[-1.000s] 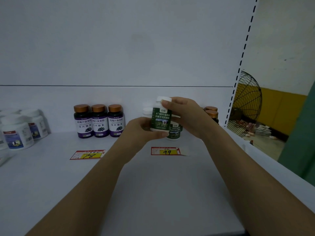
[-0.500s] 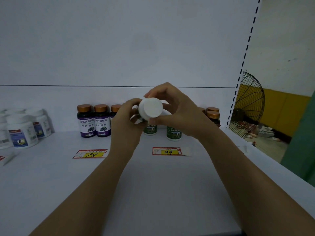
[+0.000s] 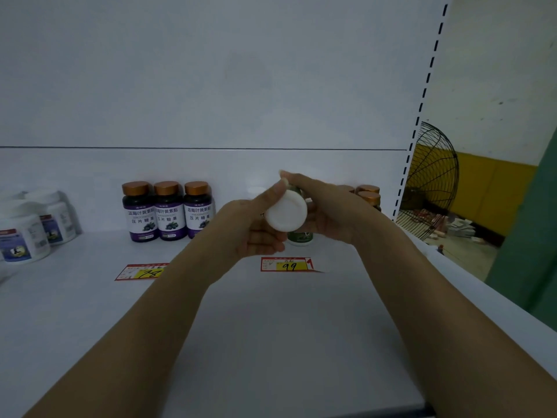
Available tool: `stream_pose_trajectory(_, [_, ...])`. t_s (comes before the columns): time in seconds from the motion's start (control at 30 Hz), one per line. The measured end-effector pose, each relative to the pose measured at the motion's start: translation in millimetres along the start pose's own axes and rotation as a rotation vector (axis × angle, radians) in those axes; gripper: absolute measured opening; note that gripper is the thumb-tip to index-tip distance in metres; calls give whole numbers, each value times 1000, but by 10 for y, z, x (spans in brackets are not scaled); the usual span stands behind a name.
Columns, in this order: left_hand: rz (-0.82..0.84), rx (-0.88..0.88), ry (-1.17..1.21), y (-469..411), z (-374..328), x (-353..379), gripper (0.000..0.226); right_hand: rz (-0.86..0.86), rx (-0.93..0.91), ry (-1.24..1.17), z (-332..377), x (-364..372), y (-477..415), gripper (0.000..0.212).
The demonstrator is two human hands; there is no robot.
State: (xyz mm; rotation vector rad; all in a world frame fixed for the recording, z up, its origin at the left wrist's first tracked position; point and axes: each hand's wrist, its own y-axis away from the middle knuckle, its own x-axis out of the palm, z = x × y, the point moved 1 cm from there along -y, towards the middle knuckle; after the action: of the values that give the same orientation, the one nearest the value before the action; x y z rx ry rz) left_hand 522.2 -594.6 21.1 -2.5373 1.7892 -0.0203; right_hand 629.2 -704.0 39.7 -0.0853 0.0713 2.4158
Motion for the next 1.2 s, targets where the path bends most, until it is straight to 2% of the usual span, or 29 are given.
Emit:
stream_pose_trajectory(0.1, [33,-46,25,9,13,-19,75,-17,57,-20,-32,20,-11,54])
stream_pose_trajectory(0.27, [17,-31,17,-1,8,-29,78,-2,35,-53,-18,30,-7,50])
stream_pose_trajectory(0.37, [-17,23,0,-8,15,-44,71,-41,-113,-43,33,23,-8,45])
stream_pose_trajectory(0.5, [-83,147,-122,-3,26,-55,76,-136,-418,15,118,-20,26,36])
stream_pose_trajectory(0.63, [-153,275,-280,-3,10,-40,60,-113,-539,62,134,-18,61,33])
stream_pose_trajectory(0.83, [-209,320,-427,-31,91,-72,50,-68,-532,198,111,-42,62,26])
stream_pose_trajectory(1.2, [-171,228,-509,-96,199,-95,45,-222,-467,416,112,-102,8,27])
